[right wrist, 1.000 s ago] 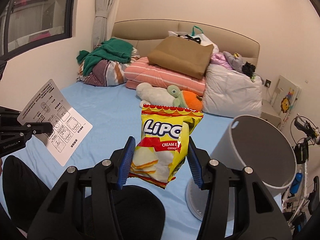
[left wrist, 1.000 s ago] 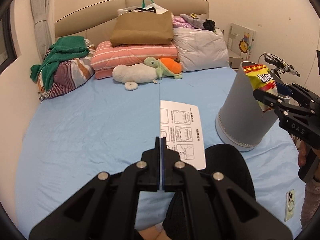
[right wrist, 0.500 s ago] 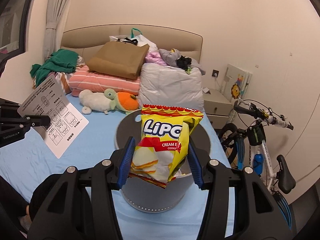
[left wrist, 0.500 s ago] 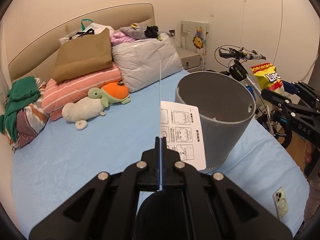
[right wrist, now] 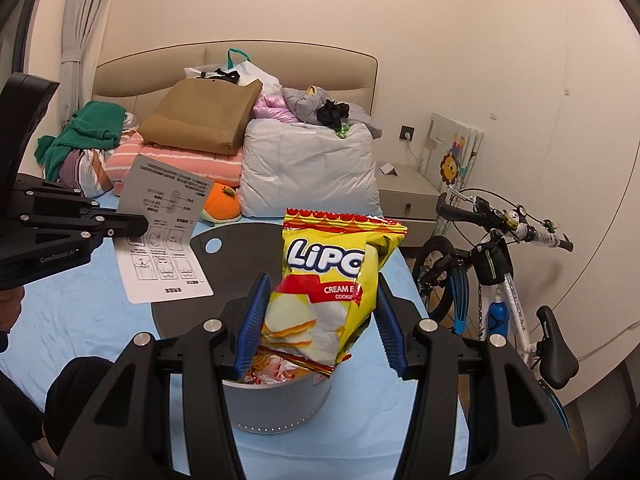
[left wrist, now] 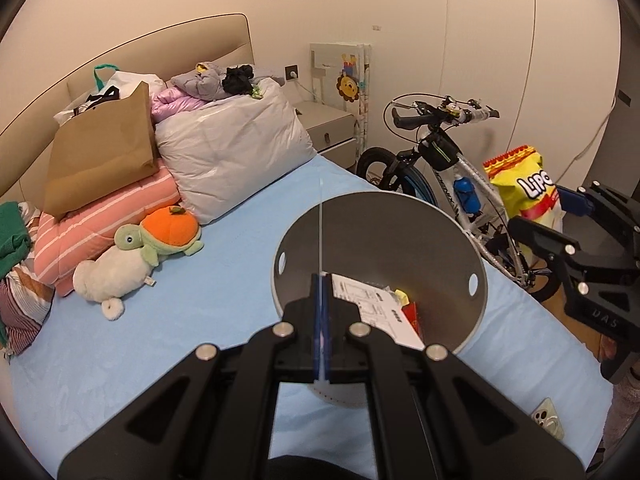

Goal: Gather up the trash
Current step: 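Carry the leaflet and LIPO packet to the grey bin and open both tools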

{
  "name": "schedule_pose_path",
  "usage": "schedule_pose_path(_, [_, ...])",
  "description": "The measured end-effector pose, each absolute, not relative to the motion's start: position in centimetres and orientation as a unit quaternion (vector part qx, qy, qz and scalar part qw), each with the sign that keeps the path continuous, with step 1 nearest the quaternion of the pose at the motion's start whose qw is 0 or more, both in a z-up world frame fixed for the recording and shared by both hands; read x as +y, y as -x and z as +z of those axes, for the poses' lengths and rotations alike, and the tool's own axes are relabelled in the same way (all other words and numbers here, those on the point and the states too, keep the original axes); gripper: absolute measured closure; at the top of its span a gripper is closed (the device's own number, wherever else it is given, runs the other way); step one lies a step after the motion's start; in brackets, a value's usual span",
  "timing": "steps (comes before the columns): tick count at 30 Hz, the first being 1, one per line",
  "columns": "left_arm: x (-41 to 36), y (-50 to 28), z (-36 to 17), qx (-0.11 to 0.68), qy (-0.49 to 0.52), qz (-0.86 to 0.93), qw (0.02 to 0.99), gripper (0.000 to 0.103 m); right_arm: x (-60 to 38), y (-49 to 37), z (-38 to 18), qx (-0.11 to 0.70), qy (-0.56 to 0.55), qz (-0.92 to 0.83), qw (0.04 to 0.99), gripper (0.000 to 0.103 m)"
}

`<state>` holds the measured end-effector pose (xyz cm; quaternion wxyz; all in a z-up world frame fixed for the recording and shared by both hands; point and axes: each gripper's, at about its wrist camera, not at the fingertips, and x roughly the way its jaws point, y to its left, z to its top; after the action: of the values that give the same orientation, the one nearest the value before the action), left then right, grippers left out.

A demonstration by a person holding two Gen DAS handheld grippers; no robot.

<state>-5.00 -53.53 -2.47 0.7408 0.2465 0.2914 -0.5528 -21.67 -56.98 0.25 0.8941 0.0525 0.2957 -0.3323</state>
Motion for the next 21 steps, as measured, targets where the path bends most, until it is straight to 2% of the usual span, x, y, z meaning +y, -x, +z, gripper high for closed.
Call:
schedule_pose_path(4, [-55.5,4.7,-3.3,0.297,-0.257,-0.563,0.727,0.101,-57.8,20.3,-0.4,0.303,-0.055,-0.32,0.896,0.053])
schedule_pose_path(5, [-55.8,4.8,-3.6,0.296,-0.26,-0.561,0.728,0.098,-58.0,19.8,-0.6,0.306,-0.057,-0.315,0.896,0.048])
schedule_pose_path(8, [-56.2,5.1,-4.6,0.295,-0.275,-0.555,0.727,0.097,-58.4,18.7,-1.5,0.317,-0.057,-0.31,0.895,0.039])
schedule_pose_path(21, [-54.6,3.7,-6.2,0.321,-0.277,-0.533,0.732,0.096,-58.4,18.0,-2.8,0.33,-0.068,-0.31,0.889,0.039])
